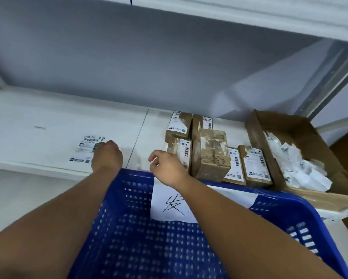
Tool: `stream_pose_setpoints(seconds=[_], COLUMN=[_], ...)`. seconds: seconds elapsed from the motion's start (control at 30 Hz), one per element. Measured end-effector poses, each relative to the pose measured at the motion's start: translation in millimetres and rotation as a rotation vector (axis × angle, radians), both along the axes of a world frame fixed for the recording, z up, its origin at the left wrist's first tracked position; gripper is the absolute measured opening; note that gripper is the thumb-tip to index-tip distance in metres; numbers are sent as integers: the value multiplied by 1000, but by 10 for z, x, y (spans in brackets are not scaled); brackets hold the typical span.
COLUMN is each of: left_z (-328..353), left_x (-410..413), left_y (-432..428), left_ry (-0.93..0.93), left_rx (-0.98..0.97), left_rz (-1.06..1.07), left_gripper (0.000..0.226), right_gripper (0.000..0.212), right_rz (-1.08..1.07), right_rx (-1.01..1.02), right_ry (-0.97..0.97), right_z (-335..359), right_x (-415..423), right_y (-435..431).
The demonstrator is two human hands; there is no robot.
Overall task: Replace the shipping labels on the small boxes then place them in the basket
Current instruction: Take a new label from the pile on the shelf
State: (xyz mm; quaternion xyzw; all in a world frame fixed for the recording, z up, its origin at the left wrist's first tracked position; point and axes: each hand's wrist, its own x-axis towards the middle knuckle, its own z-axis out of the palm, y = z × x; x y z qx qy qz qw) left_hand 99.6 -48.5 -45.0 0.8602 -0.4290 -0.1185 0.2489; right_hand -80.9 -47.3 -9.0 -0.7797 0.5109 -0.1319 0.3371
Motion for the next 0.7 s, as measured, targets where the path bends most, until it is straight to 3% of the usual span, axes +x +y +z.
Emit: stream_pose_setpoints(seconds=[0.17,0.3,0.47,0.7], left_z=[-192,-390,-461,-256], left_x=[607,830,749,614], left_y=[-208,-253,-175,-99], left_ry=[-50,-91,-235,-507], left_rx=[318,474,470,526], left_rz=[38,50,-19,-215], left_gripper=[34,66,33,32], right_gripper=[19,14,18,22], right_rz=[3,4,4,-7], right_rx=[23,34,37,29], right_ry=[25,56,69,60], right_z=[-150,-202,-247,-245], right_x=[195,283,308,266], right_y=[-173,-252,-210,-37])
